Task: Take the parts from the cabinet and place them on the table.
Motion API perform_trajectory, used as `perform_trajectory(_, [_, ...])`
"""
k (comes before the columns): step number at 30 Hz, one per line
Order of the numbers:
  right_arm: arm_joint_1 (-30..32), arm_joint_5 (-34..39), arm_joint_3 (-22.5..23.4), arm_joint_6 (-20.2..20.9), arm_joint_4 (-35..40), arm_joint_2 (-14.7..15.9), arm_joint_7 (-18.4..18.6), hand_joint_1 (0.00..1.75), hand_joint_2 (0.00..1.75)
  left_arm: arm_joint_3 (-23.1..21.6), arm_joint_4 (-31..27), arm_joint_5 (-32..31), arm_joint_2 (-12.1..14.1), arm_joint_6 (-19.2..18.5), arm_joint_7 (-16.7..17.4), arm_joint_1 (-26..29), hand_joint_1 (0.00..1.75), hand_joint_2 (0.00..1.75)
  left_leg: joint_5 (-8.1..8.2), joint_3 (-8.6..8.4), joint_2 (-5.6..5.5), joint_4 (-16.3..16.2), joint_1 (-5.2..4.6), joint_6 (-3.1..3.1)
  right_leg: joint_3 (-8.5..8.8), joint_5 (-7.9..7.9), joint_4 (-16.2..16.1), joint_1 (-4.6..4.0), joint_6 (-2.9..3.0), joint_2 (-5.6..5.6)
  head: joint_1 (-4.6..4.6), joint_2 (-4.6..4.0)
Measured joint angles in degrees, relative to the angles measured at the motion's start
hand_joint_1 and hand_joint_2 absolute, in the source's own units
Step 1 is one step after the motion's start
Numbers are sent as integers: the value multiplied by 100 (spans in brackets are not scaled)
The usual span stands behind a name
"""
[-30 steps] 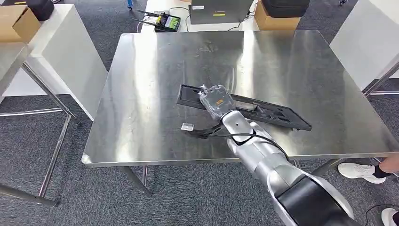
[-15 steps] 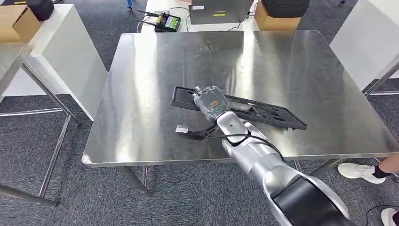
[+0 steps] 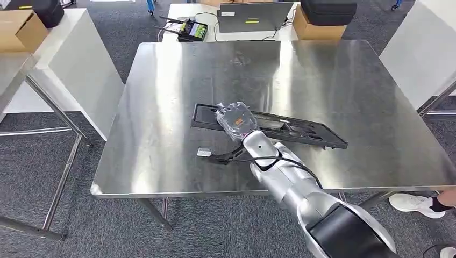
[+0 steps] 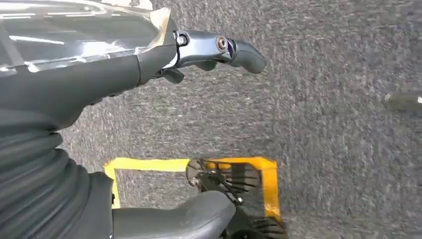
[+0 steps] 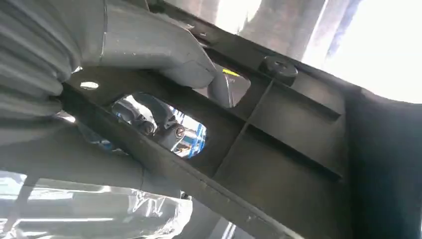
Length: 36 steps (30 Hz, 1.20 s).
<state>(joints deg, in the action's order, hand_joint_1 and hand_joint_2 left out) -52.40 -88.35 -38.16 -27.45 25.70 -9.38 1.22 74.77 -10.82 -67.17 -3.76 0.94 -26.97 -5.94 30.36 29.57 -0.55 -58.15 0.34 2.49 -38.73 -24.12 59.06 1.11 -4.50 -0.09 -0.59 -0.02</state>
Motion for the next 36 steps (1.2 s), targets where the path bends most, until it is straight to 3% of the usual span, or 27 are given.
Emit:
perform_trajectory(1, [-12,-2,-2,2,0,-13,4,175,175,2,0,4,0,2,2,-10,0,175,34,34,4,-1,-11,-52,105,-28,0,-40,173,-14,-6,0])
perform_trajectory(2, [12,-7,-7,4,0,-15,4,175,175,2,-2,4,0,2,2,-2,0,175,66,0,21,1,-11,-86,92,37,-7,-40,238,7,26,0])
perform_trajectory(4, [-3,-9,-9,4,4,-22,7,175,175,4,-2,4,-7,0,2,-7,0,175,91,-45,29,-31,22,-129,179,-8,-8,-4,338,33,33,0])
perform_trajectory(5, [-14,-15,-9,2,9,-42,9,175,175,7,-2,4,-13,2,2,-11,0,175,64,68,44,-226,38,-149,251,-37,-41,4,379,47,33,0])
perform_trajectory(7, [-50,-35,-9,13,9,-85,9,175,175,7,-2,24,-20,11,-7,-22,0,175,101,570,39,-1028,46,-208,349,-111,-42,-4,483,49,46,0])
perform_trajectory(9, [-29,-52,-11,35,9,-112,4,175,175,11,-2,46,-17,26,-7,-7,0,175,407,1162,40,-1691,46,-242,453,-206,-42,-27,515,70,52,0])
perform_trajectory(10, [-13,-55,-13,59,9,-112,2,175,175,15,-2,50,-17,28,-4,-3,0,175,521,1343,41,-1772,45,-236,514,-255,-42,-40,520,80,55,0])
perform_trajectory(11, [-4,-66,-13,72,7,-111,2,175,175,20,-2,50,-17,31,-4,-1,0,175,485,1432,40,-1672,41,-218,593,-314,-43,-51,518,85,53,0])
perform_trajectory(12, [-3,-72,-13,72,9,-111,2,175,175,20,-2,57,-17,31,-4,1,0,175,288,1411,40,-1394,33,-186,671,-370,-44,-59,519,88,52,0])
perform_trajectory(14, [-7,-96,-13,74,9,-147,2,175,175,31,-4,74,-17,35,20,2,0,175,-538,1149,41,-415,-30,-49,815,-483,-61,-75,513,90,52,0])
perform_trajectory(15, [-7,-107,-13,76,7,-153,2,175,175,39,-11,94,4,39,39,6,0,175,-905,1083,12,-121,-75,31,872,-511,-50,-81,507,103,48,0])
perform_trajectory(19, [-21,-142,-15,74,4,-203,-33,175,175,50,-13,114,4,155,96,2,0,175,-869,995,4,-73,-121,57,871,-594,-119,-118,377,134,68,0])
perform_trajectory(20, [-30,-142,-15,70,11,-214,-35,175,175,52,-13,118,-22,166,94,-3,0,175,-887,922,15,21,-39,68,839,-669,-94,-159,357,111,57,0])
perform_trajectory(21, [-47,-142,-15,70,11,-221,-37,175,175,57,-13,120,-24,173,85,-5,0,175,-877,880,12,56,-68,82,776,-738,92,-138,353,86,57,0])
perform_trajectory(22, [-61,-142,-15,72,9,-227,-42,175,175,72,-15,131,-24,170,68,-11,0,175,-857,861,17,53,-55,115,581,-876,466,-135,377,85,41,0])
perform_trajectory(23, [-54,-144,-15,72,9,-225,-46,0,0,94,-13,144,-28,166,42,-20,0,175,-829,845,14,53,-57,127,322,-1012,923,-122,392,85,50,0])
perform_trajectory(24, [-23,-146,-15,74,-2,-221,-48,0,0,103,-13,144,-35,164,35,-20,0,175,-807,823,11,52,-58,143,34,-1120,1372,-109,388,84,46,0])
perform_trajectory(25, [15,-146,-17,74,-13,-216,-50,0,0,105,-13,142,-39,170,35,-16,0,175,-777,801,6,50,-54,139,-189,-1125,1649,-107,349,84,46,0])
perform_trajectory(26, [38,-146,-17,74,-24,-216,-50,0,0,105,-13,142,-39,179,35,-9,0,175,-753,772,-2,49,-48,129,-243,-1022,1600,-98,286,81,44,0])
perform_trajectory(27, [48,-146,-20,72,-26,-216,-52,0,0,105,-13,140,-46,210,39,-7,0,175,-726,738,-8,47,-40,113,-173,-822,1303,-71,211,74,48,0])
perform_trajectory(29, [34,-146,-22,72,-26,-225,-68,0,0,105,-13,140,-63,253,55,-10,0,175,-671,670,-19,30,-19,57,224,-295,263,-27,79,53,44,0])
perform_trajectory(30, [23,-146,-22,72,-28,-225,-74,0,0,107,-15,142,-63,258,57,-10,0,175,-641,676,-25,13,-33,15,338,-151,-87,-18,84,18,35,0])
perform_trajectory(31, [14,-146,-22,72,-31,-241,-81,0,0,107,-13,142,-63,260,61,-12,0,175,-604,684,-35,-18,-57,-22,395,-121,-123,-29,158,34,41,0])
perform_trajectory(32, [15,-146,-22,72,-31,-243,-85,0,0,107,-15,142,-63,262,61,-11,0,175,-587,686,-32,-38,-65,0,397,-101,-131,7,202,35,50,0])
perform_trajectory(33, [16,-146,-22,72,-31,-253,-87,0,0,107,-15,142,-61,264,66,-6,0,175,-591,683,-31,-38,-49,74,398,-104,-127,-2,202,43,46,0])
perform_trajectory(35, [14,-146,-22,72,-31,-269,-90,0,0,109,-15,142,-72,267,70,-6,0,175,-589,676,-28,-33,-32,68,401,-106,-127,-33,206,52,46,0])
perform_trajectory(36, [12,-144,-22,72,-31,-278,-90,0,0,109,-15,149,-77,267,70,-9,0,0,-589,672,-27,-27,-22,68,401,-109,-127,-43,210,53,46,0])
